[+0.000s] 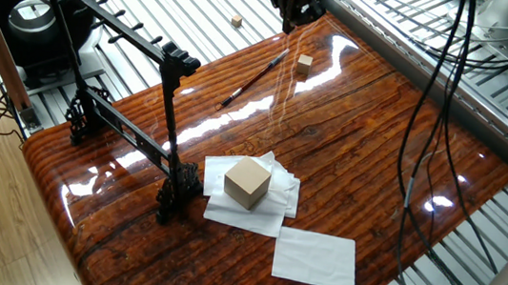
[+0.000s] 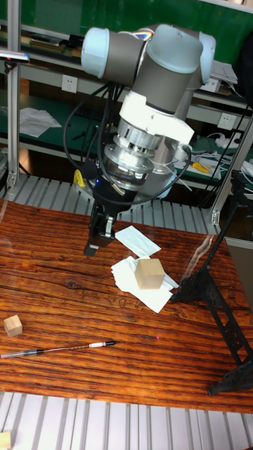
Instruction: Place the brush on the pen rack
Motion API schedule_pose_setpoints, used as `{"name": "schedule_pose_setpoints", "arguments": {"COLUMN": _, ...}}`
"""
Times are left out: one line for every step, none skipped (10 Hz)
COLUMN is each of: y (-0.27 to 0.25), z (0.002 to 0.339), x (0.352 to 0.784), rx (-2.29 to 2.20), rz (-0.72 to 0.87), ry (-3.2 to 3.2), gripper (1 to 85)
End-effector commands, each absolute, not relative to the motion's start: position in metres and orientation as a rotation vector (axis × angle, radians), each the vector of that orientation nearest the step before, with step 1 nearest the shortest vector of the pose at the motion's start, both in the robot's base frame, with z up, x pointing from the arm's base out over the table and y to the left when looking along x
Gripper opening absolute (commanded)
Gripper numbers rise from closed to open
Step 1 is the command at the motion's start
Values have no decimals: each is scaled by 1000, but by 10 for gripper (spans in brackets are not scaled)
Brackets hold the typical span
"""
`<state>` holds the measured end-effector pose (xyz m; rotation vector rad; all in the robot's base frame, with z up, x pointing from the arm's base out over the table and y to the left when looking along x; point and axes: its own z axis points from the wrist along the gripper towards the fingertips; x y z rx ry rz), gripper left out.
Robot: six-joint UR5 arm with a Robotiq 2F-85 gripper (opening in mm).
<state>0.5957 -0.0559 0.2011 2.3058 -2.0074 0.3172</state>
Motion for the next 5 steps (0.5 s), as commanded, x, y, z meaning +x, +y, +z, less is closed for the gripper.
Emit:
{"name": "schedule_pose_setpoints", "arguments": {"y": -50, "z": 198, "x": 602, "rx": 2318, "rz": 316, "ry": -2011, "gripper": 13}}
{"name": "schedule_pose_setpoints", "arguments": {"y": -52, "z": 199, "x": 602, "rx": 2316, "rz": 329, "ry": -2011, "gripper": 13}}
{"name": "schedule_pose_setpoints", "arguments": {"y": -55, "z": 200, "x": 603, "rx": 2314, "rz": 348, "ry": -2015, "gripper": 13}}
{"name": "schedule_pose_setpoints", "arguments": {"y": -58, "z": 200, "x": 604, "rx": 2312, "rz": 367, "ry": -2018, "gripper": 13}}
{"name": "schedule_pose_setpoints", "arguments": {"y": -61, "z": 202, "x": 603, "rx": 2303, "rz": 376, "ry": -2039, "gripper": 13}}
